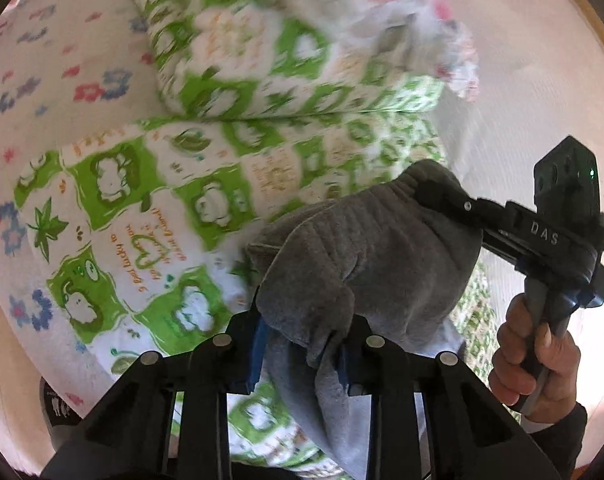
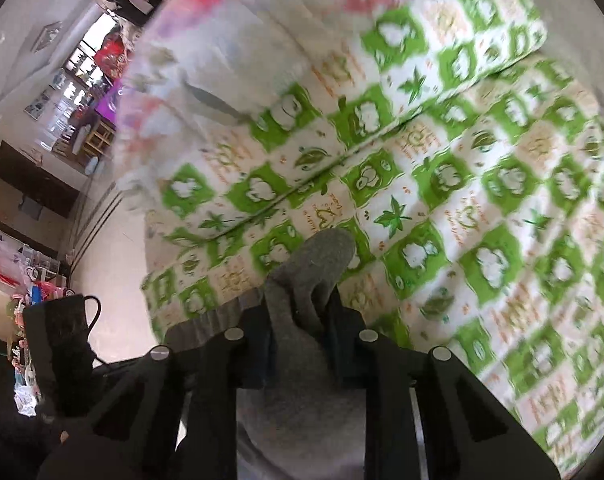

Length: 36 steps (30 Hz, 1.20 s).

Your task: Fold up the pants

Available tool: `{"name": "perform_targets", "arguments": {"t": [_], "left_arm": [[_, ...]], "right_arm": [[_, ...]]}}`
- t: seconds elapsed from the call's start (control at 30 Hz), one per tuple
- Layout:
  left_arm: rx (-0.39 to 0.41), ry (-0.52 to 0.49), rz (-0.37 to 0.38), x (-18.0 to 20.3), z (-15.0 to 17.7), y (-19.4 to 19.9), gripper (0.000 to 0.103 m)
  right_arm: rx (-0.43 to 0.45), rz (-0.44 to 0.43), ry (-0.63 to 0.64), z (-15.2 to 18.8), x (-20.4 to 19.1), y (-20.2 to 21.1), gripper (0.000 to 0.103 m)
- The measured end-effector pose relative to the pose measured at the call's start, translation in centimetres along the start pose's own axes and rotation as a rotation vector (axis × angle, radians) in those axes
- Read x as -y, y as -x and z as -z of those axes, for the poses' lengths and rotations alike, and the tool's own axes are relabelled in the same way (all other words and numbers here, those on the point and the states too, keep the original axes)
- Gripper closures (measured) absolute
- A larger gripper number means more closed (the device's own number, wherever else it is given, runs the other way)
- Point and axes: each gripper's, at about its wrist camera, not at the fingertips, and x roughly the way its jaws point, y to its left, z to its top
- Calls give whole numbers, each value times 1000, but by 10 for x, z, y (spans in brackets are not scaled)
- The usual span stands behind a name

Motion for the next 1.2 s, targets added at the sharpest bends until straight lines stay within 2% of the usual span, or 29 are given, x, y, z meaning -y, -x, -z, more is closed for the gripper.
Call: {"name": "perform_targets", "arguments": {"t": [0.2,0.4,0.6,0.93,1.2], "left_arm": [[25,-94,60,43,15,25,75],[14,-204,120,88,43,41,75],[-28,-303,167,128,77,45,76],[-124,-504,238,192,153,45,76],[-211,-636,266,236,207,33,76]], "right_arm": [[77,3,-35,26,5,56,80],[152,17,-84,62,16,111,80],[209,35,-133,103,28,159,80],[314,70,-247,201,54,231,80],[401,97,-355,277,81,281,80]]}}
